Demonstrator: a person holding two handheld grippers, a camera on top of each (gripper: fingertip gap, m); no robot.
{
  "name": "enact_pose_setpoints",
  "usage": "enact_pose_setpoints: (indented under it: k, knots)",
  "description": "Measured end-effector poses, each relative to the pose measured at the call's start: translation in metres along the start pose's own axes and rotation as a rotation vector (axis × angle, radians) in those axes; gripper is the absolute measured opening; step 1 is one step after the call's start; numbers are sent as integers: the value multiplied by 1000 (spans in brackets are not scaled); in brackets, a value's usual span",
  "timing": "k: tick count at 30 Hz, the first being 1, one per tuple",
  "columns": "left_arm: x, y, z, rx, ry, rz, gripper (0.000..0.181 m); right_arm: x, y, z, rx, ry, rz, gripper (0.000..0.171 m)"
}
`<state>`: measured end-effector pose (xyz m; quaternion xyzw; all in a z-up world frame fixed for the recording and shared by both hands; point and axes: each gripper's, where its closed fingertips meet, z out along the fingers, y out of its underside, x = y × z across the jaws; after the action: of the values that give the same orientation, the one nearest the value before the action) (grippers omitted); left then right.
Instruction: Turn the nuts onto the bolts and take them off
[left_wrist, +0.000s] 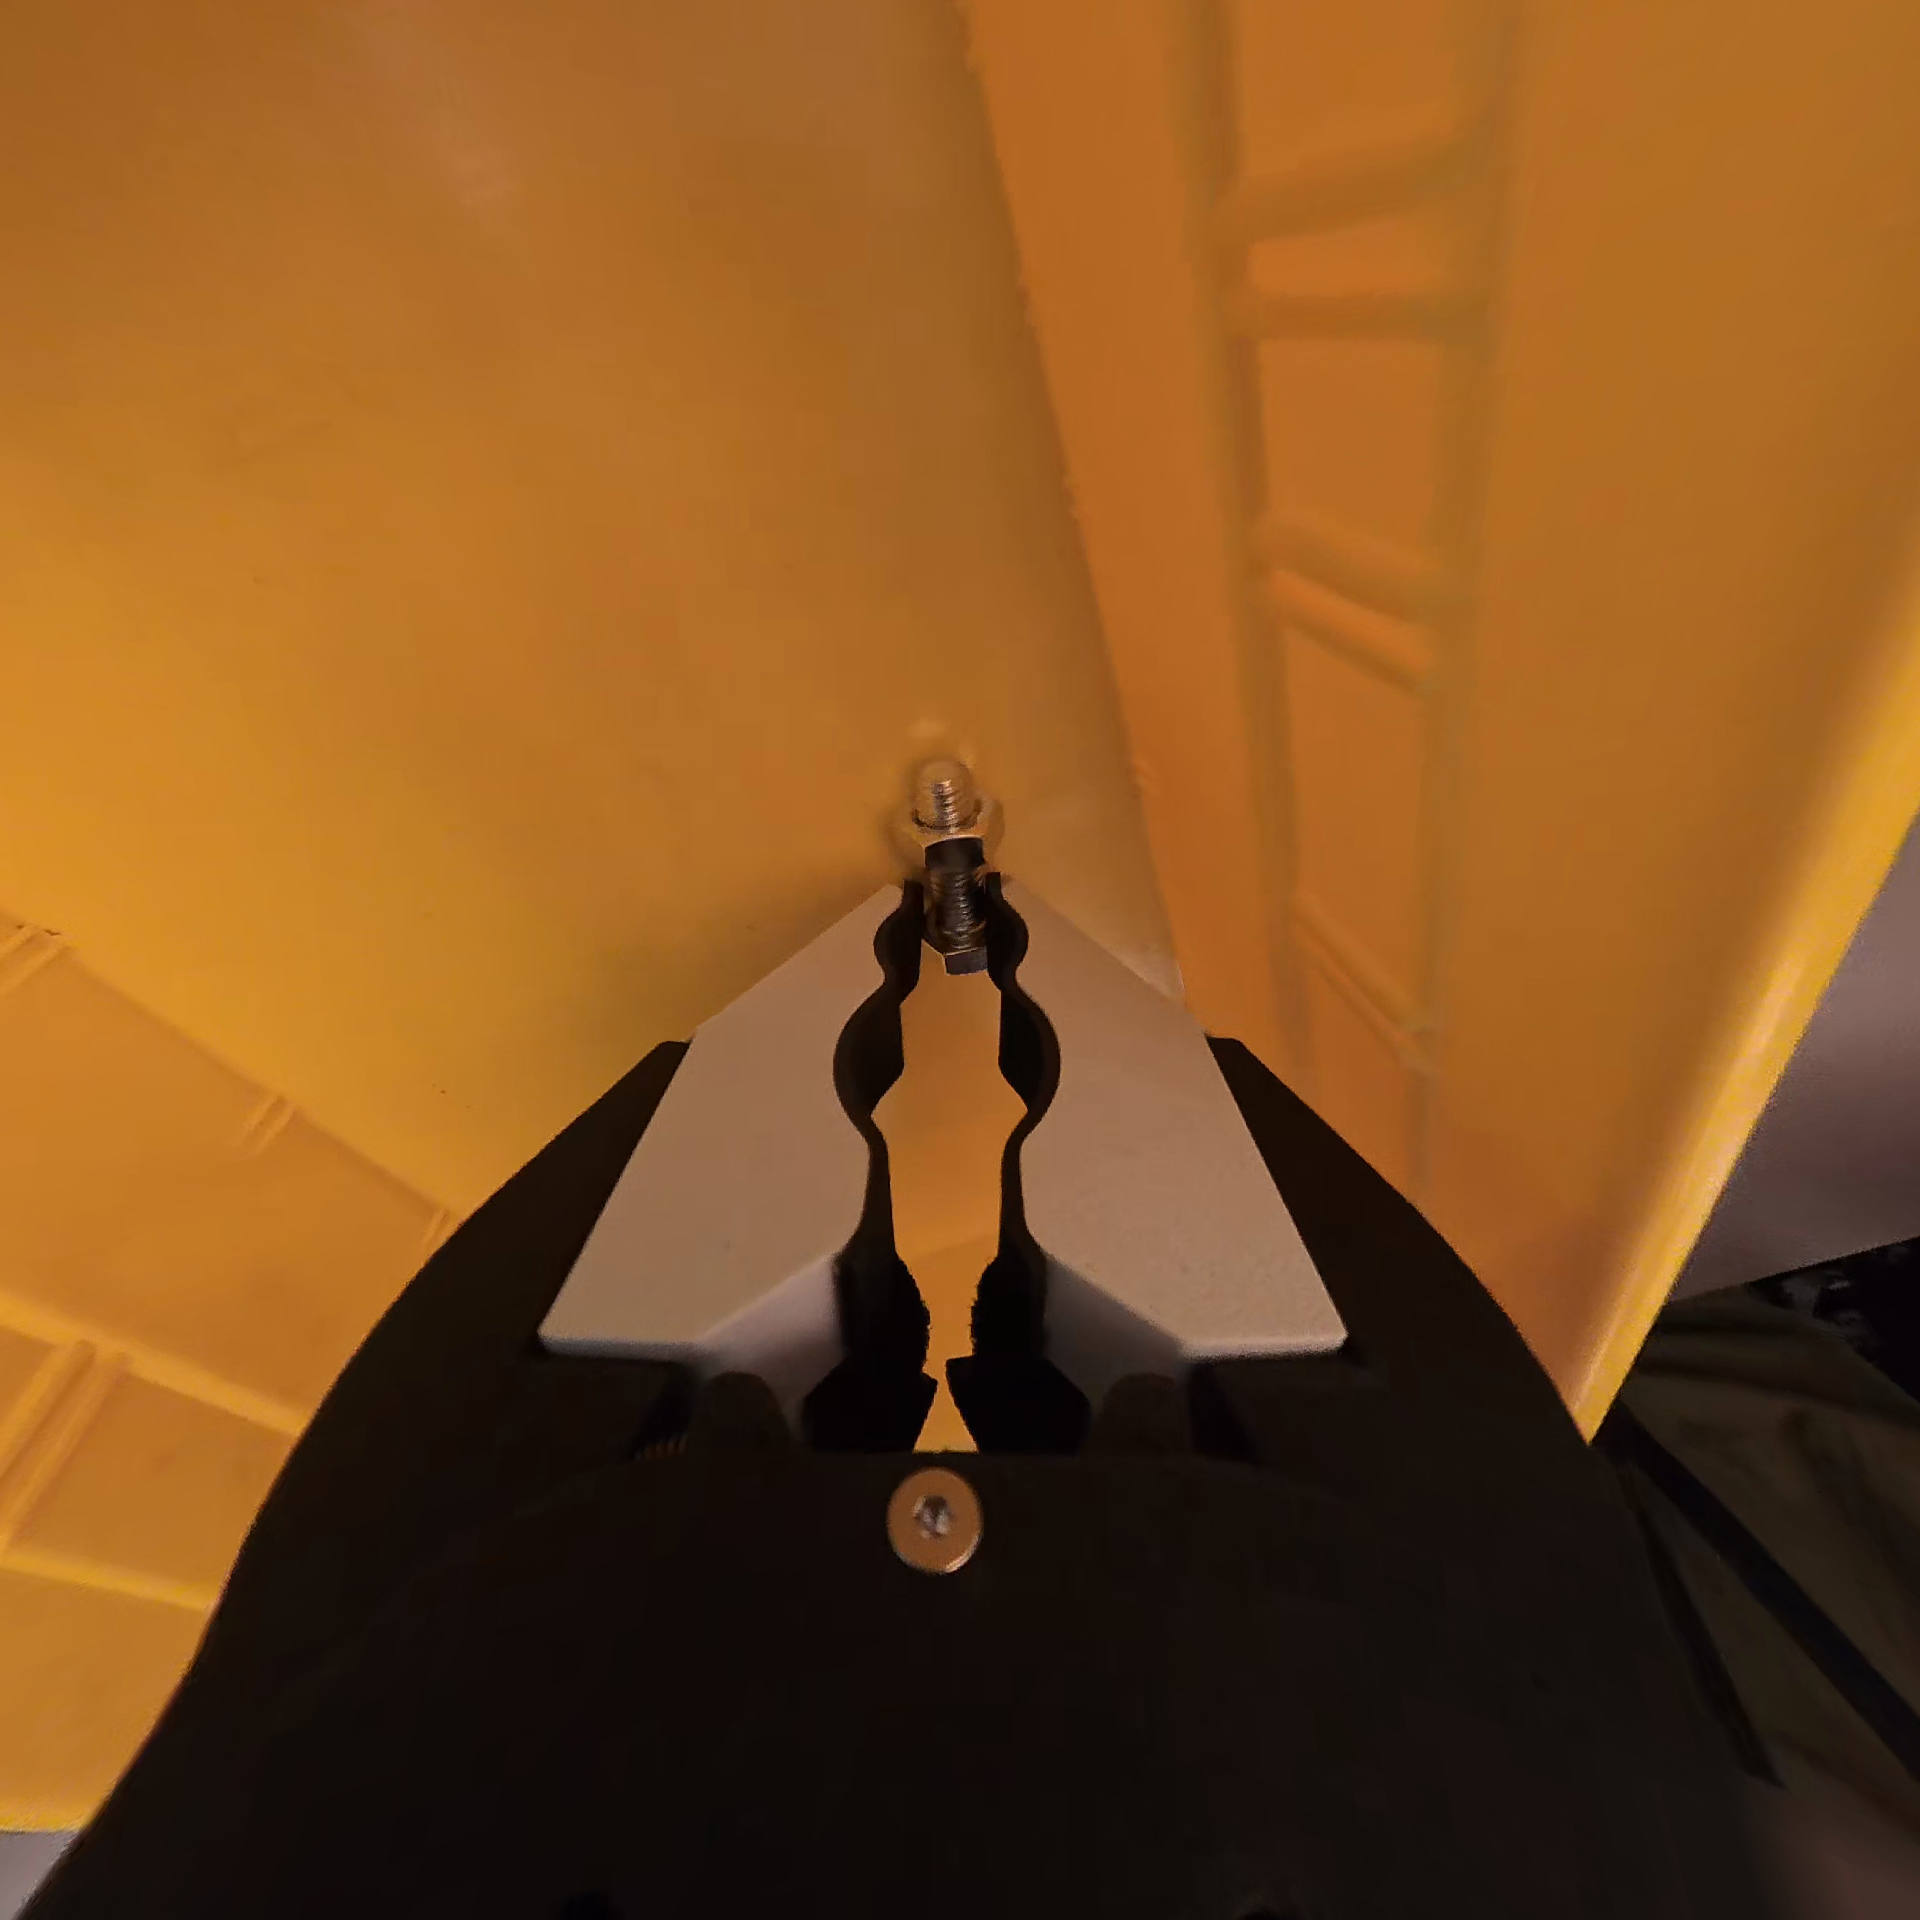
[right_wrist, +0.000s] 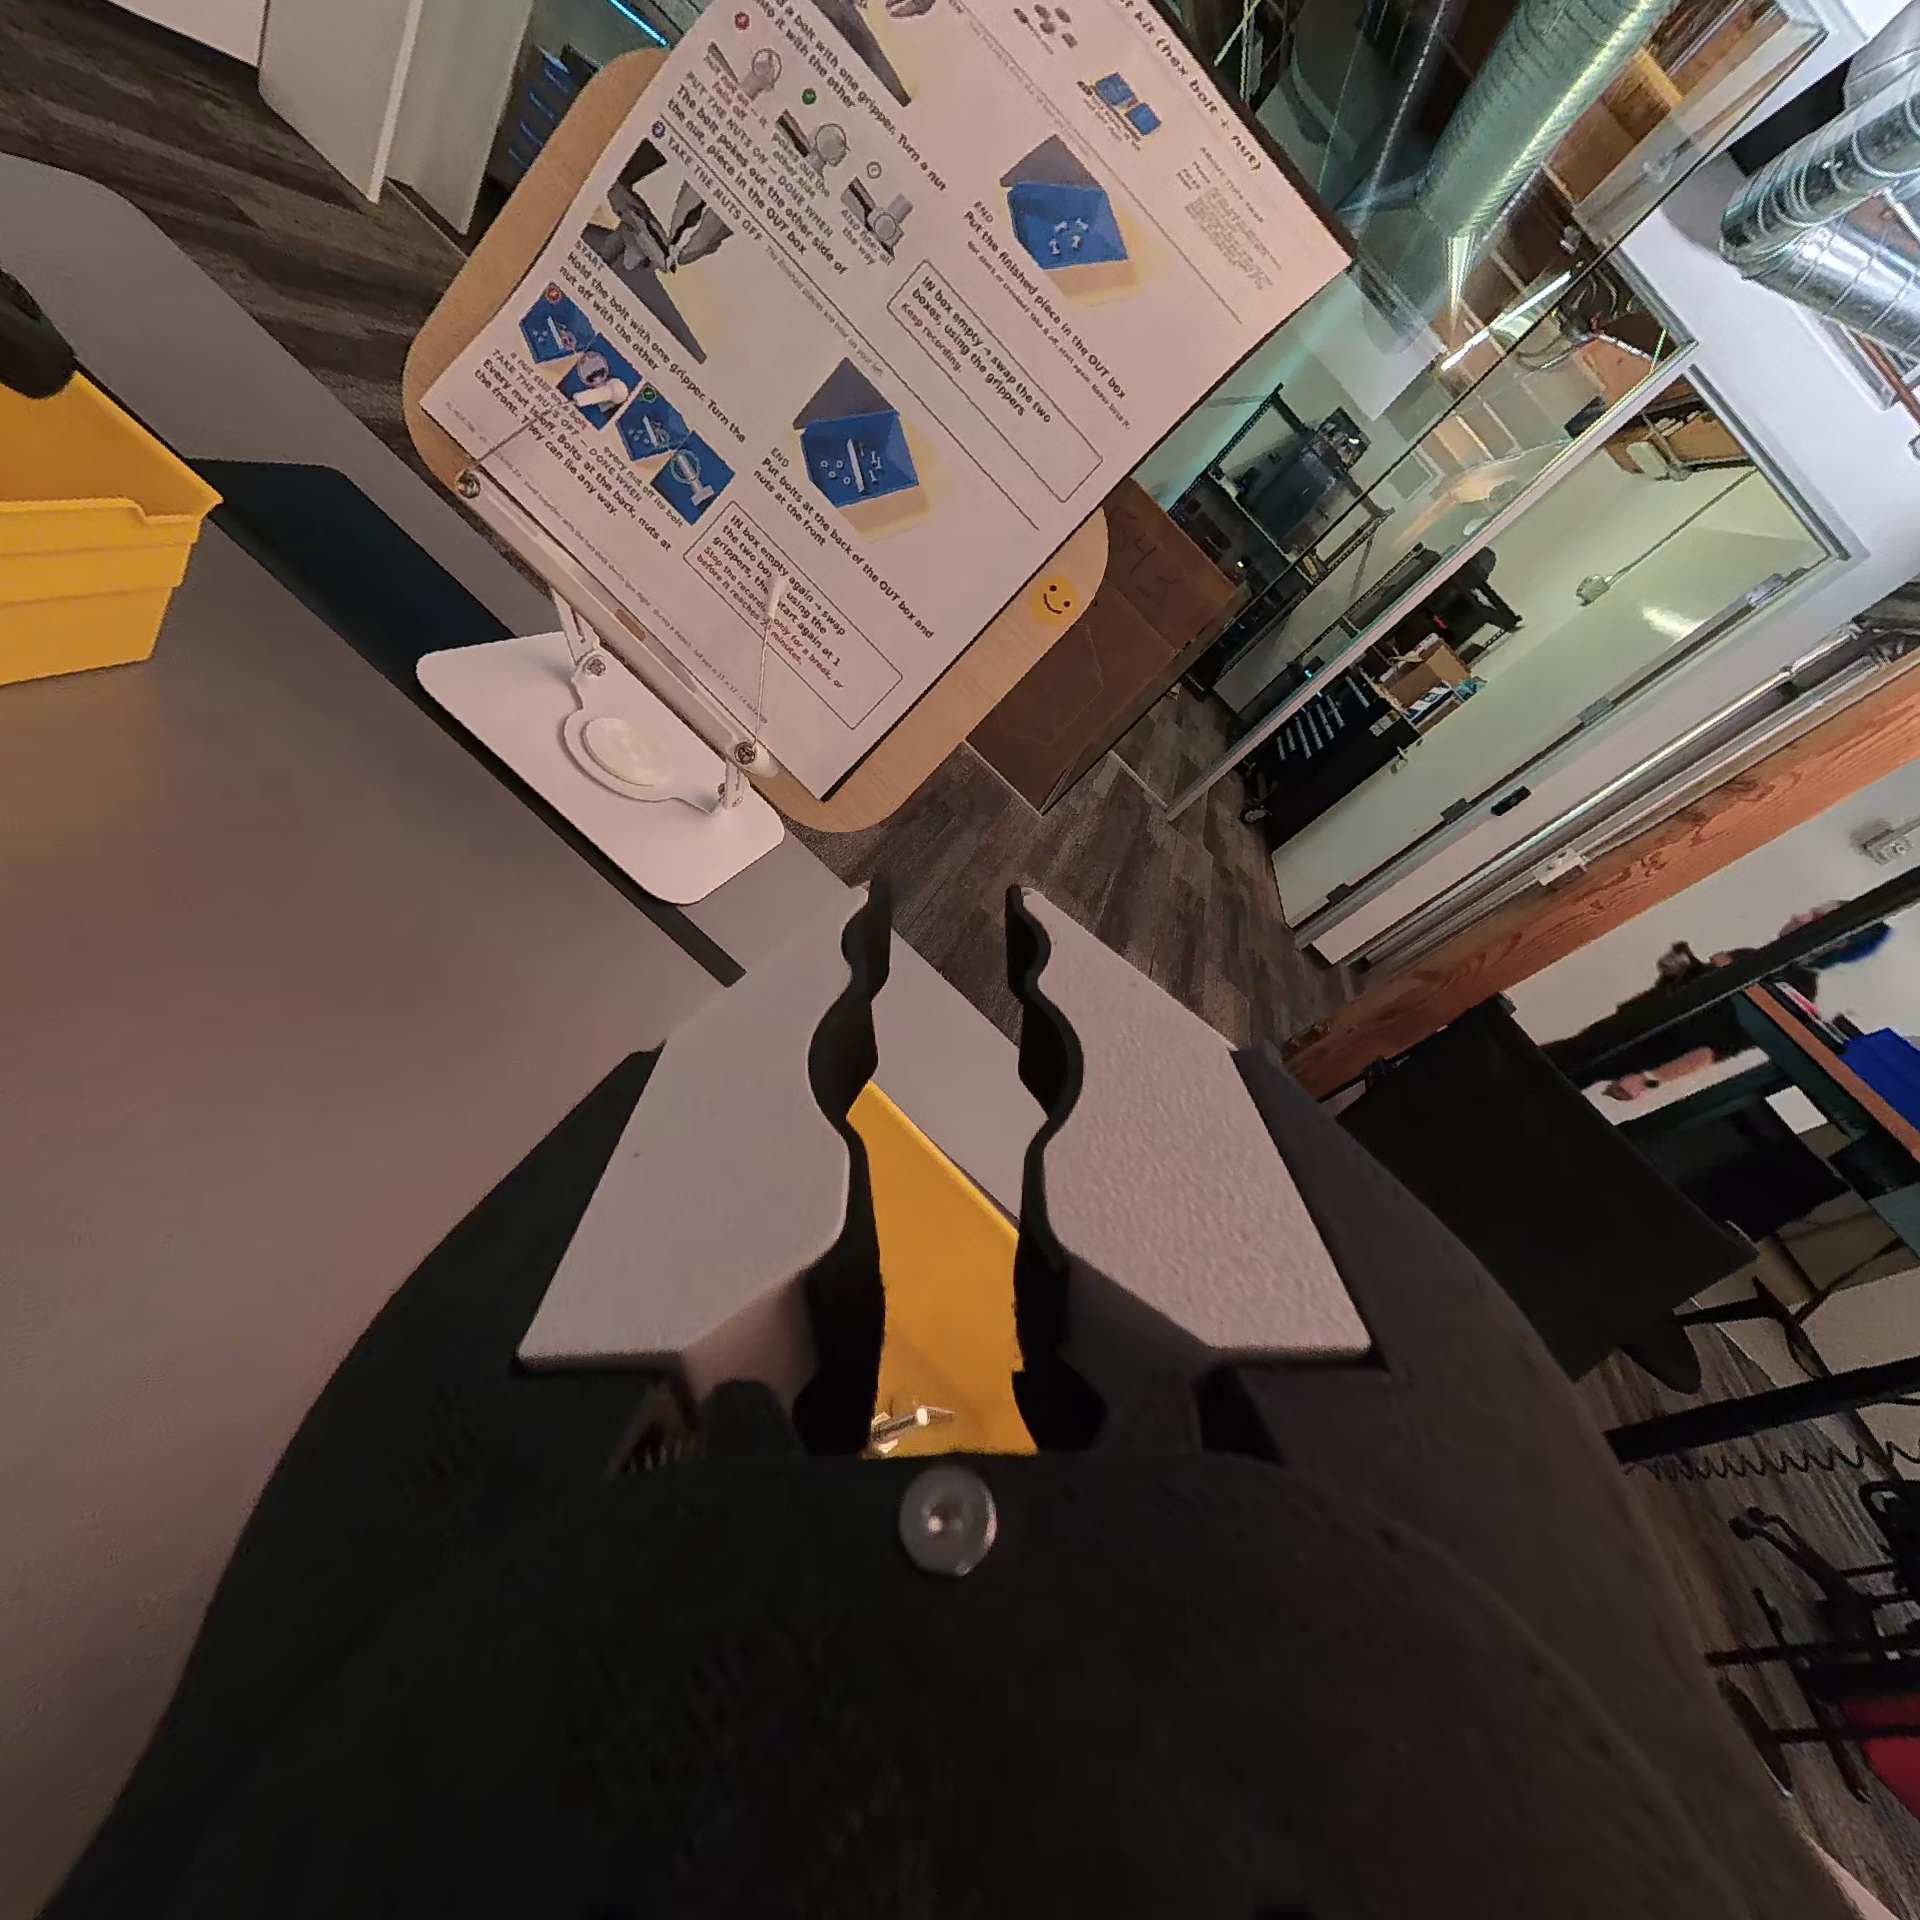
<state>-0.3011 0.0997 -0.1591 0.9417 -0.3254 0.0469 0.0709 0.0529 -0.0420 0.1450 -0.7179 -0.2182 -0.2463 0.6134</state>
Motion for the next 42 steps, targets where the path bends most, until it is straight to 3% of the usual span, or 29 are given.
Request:
enact_pose_setpoints:
  k: [17,23,29,32,36,39,42]
  knots:
    - [3,11,-7,-18,19,33,7,-6,7,6,-43,-22,-18,21]
    - [4,6,-49,181,39,49,7,-7,4,5,-32,-21,-16,21]
    - [58,-8,-137,617,256,235,7,-13,-17,3,72,-29,13,21]
    - [113,-11,-192,880,437,421,7,-38,-54,-7,269,-178,133,22]
    - [189,6,-238,1067,696,672,7,-85,-105,-36,532,-583,426,34]
    - [227,19,-252,1135,807,789,7,-103,-113,-35,546,-771,628,48]
    - [251,28,-257,1170,863,838,8,-118,-114,-27,526,-868,719,52]
